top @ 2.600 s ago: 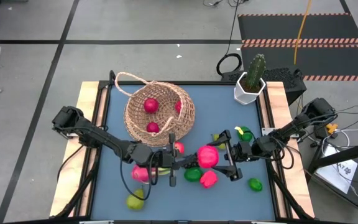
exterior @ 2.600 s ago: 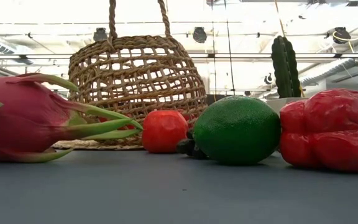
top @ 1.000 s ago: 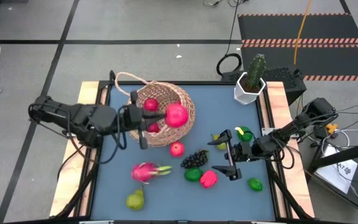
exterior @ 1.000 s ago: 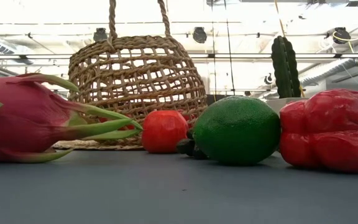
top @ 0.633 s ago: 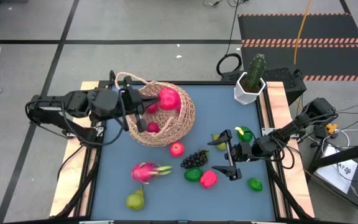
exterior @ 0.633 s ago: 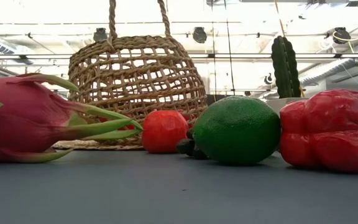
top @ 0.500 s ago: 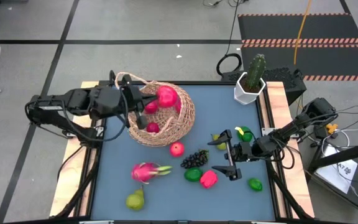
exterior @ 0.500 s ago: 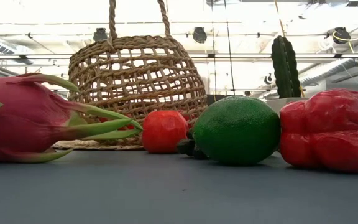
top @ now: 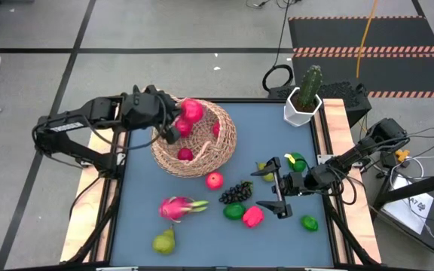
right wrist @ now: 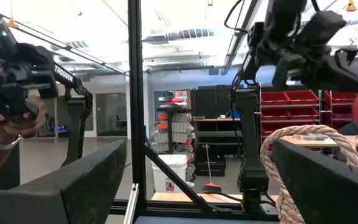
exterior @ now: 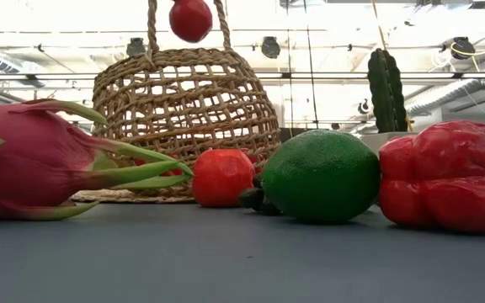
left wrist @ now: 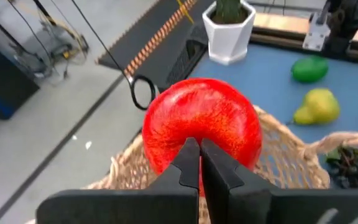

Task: Build produce basket
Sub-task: Put the red apple into the basket

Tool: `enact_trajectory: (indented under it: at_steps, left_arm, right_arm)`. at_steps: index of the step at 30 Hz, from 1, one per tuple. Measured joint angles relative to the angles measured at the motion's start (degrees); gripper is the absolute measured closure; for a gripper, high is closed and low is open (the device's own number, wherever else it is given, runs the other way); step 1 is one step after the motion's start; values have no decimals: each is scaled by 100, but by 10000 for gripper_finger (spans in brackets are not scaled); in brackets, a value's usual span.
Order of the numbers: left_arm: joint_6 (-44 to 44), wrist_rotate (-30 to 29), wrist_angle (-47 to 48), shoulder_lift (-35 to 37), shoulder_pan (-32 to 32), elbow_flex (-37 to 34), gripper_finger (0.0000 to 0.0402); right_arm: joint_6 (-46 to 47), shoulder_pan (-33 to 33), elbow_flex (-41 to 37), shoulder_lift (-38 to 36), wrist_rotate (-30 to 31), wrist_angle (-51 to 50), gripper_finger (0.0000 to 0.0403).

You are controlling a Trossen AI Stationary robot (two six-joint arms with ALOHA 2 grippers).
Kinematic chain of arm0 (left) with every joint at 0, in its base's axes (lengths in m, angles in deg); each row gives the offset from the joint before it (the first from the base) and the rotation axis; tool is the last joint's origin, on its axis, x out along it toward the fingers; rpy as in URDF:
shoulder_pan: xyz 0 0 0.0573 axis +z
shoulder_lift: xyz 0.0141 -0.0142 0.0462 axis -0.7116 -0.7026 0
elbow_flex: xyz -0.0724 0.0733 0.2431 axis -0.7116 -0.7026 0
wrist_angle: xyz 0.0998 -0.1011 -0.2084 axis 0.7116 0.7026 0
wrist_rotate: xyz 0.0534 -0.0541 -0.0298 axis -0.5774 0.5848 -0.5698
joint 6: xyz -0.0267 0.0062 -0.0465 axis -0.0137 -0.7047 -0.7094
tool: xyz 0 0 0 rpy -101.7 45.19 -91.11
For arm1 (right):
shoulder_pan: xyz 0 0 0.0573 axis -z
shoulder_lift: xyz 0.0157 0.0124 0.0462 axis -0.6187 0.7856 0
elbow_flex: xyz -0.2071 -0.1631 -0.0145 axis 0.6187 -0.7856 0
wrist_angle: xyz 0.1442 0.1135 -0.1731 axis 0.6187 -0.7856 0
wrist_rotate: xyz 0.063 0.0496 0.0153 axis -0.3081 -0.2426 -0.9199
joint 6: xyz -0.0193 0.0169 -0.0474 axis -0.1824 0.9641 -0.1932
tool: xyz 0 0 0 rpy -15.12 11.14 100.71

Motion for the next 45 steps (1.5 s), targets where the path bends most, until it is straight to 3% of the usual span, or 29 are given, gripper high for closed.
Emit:
enact_trajectory:
  at_steps: [11, 24, 32, 45]
  left_arm:
    - [-158, 297, -102, -3, 265, -956, 396]
    - [-211, 304, -1243, -3, 276, -2276, 395]
    - [-228, 640, -2253, -3, 301, -2953, 394]
    - [-901, 1178, -2551, -393, 775, -3158, 394]
  right_arm:
    - [0, 0, 0, 0, 11, 4, 5]
    - [3, 0, 0, 0, 11, -31, 5]
    - [4, 0, 0, 0, 13, -33, 5]
    - [5, 1, 0, 2, 13, -55, 5]
